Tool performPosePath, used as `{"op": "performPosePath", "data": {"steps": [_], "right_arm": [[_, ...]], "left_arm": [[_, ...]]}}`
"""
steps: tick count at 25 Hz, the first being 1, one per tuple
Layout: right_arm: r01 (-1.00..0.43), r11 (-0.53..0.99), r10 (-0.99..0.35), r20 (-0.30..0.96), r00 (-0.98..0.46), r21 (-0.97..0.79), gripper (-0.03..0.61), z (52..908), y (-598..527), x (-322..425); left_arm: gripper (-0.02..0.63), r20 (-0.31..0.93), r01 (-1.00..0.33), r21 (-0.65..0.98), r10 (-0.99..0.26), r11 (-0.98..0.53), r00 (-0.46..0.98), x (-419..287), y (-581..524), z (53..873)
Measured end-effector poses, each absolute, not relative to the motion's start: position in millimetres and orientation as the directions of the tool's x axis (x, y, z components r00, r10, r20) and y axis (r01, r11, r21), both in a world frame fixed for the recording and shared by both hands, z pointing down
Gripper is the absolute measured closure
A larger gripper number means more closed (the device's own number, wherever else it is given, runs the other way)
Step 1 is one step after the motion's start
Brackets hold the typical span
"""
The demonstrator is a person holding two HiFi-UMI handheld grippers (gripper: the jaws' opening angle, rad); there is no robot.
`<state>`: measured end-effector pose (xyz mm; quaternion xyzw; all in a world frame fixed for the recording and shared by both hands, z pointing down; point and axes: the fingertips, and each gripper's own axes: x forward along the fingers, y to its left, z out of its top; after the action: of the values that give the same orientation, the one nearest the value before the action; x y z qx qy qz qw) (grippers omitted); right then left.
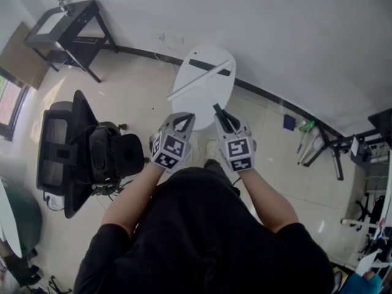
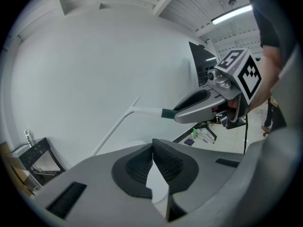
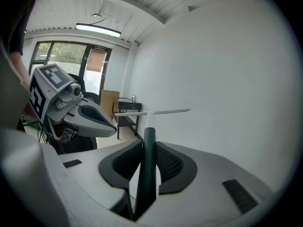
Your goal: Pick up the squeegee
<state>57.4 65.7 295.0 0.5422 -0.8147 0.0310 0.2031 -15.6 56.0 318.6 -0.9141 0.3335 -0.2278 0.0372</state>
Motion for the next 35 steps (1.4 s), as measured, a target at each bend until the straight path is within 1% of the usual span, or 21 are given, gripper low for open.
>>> {"op": "performPosePath", "data": {"steps": [35], "right_arm": [[-0.901, 0.393, -0.882, 0.354, -0.312, 0.184, 0.482, 295.6, 55.0, 57.0]], "left_arm": [[0.621, 0.406, -0.595, -0.226, -0.63, -0.771, 0.662, -22.4, 49.2, 326.3]]}}
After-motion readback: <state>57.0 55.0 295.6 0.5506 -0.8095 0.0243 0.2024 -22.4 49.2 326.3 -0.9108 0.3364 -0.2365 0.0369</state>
